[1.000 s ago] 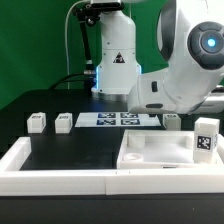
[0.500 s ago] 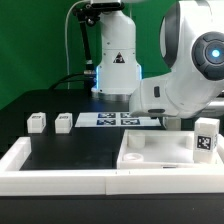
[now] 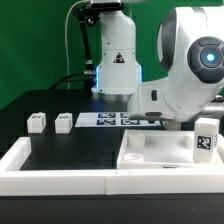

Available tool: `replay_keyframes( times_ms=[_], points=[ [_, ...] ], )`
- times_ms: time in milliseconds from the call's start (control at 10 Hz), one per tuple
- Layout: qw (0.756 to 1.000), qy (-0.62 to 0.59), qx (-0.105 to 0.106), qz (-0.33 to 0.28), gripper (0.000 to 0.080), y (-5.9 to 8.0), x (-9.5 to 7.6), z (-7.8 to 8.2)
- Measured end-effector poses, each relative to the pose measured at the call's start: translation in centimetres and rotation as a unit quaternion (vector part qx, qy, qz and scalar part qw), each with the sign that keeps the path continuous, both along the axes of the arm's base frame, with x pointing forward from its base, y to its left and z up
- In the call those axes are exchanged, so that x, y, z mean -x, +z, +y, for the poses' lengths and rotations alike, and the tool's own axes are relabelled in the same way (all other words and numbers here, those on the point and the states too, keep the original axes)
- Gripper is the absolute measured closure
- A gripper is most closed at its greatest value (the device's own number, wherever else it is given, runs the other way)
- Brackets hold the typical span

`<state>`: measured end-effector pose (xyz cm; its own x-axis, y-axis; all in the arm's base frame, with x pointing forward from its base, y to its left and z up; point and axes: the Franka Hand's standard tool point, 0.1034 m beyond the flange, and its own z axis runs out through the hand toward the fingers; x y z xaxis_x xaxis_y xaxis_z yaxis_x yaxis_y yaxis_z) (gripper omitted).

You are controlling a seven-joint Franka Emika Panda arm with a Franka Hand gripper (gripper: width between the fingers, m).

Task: Assemble square table

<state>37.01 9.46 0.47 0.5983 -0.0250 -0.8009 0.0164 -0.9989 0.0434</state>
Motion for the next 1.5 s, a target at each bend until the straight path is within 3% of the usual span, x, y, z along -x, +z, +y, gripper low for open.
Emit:
replay_keyframes(
  times_ms=[100,300,400,1000,1200,1500],
  points=[
    [1.0,-0.006,0.009,0.0,0.0151,0.0,0.0,0.0],
    [1.0,-0.008,0.012,-0.001,0.0423,0.0,-0.1,-0.1],
    [1.0,-0.009,0.012,-0.001,0.0511,0.0,-0.1,-0.2],
    [1.0,-0.019,0.012,-0.003,0.0511,0.4,-0.4,-1.0],
    [1.0,-0.023,0.007,0.005,0.0509,2.2,-0.6,-1.3],
    [0.999,-0.044,0.005,0.018,0.0509,6.2,-1.1,-2.7]
  ],
)
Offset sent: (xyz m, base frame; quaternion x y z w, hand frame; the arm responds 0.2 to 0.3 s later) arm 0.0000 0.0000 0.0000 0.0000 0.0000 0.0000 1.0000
